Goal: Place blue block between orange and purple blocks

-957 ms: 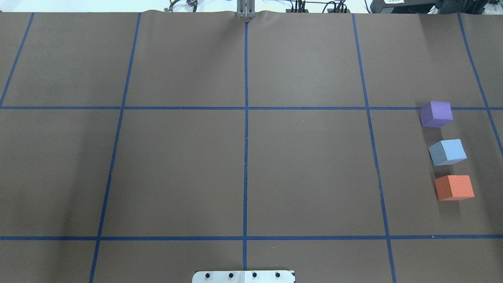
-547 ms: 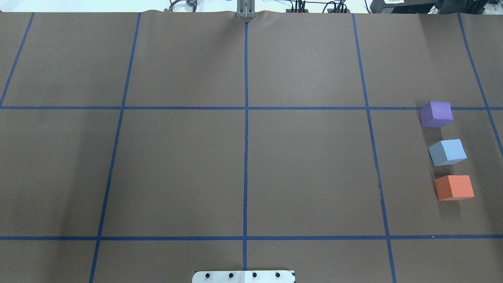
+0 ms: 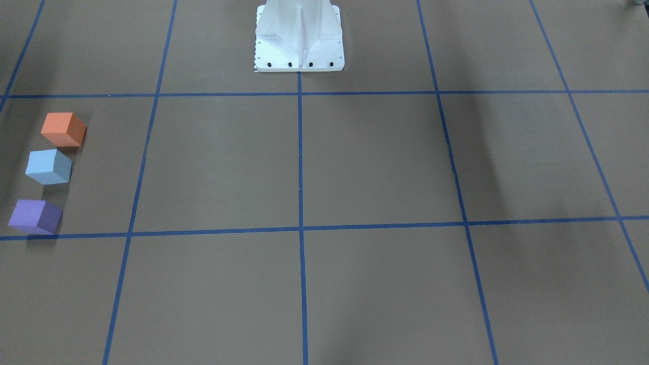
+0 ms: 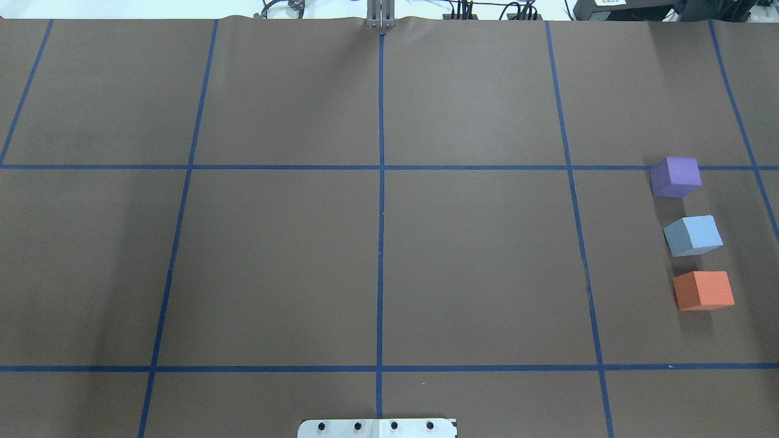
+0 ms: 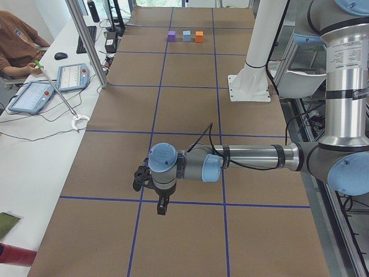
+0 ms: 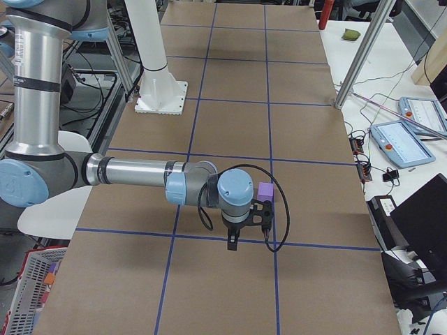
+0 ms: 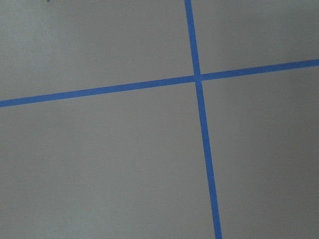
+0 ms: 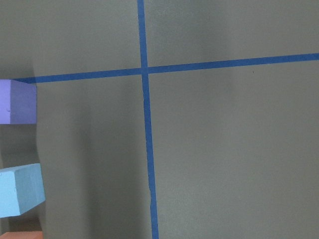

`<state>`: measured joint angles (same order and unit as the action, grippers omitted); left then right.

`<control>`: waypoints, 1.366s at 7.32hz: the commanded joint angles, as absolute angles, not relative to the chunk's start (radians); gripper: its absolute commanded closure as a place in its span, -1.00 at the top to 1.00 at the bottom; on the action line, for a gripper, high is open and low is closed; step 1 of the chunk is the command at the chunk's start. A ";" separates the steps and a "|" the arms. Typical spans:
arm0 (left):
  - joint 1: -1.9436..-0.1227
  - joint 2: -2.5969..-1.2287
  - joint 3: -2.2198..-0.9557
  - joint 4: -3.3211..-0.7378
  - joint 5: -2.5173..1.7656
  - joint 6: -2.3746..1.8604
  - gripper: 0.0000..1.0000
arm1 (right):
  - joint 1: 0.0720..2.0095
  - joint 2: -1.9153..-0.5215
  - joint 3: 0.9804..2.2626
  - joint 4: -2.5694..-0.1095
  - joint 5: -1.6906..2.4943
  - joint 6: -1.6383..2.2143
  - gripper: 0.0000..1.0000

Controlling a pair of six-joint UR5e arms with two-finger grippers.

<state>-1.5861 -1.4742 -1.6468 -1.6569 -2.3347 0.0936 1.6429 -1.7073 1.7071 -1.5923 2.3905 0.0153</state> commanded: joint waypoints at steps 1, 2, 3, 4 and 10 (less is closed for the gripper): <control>-1.586 -1.476 -1.647 -1.658 -2.335 0.092 1.00 | 1.643 -1.707 1.706 -1.592 2.390 0.015 1.00; -1.586 -1.476 -1.646 -1.658 -2.335 0.092 1.00 | 1.643 -1.707 1.704 -1.592 2.390 0.015 1.00; -1.586 -1.477 -1.646 -1.658 -2.335 0.092 1.00 | 1.643 -1.707 1.700 -1.592 2.387 0.015 1.00; -1.586 -1.477 -1.646 -1.658 -2.335 0.094 1.00 | 1.641 -1.706 1.700 -1.592 2.372 0.035 1.00; -1.586 -1.482 -1.640 -1.658 -2.336 0.092 1.00 | 1.643 -1.706 1.701 -1.591 2.372 0.100 1.00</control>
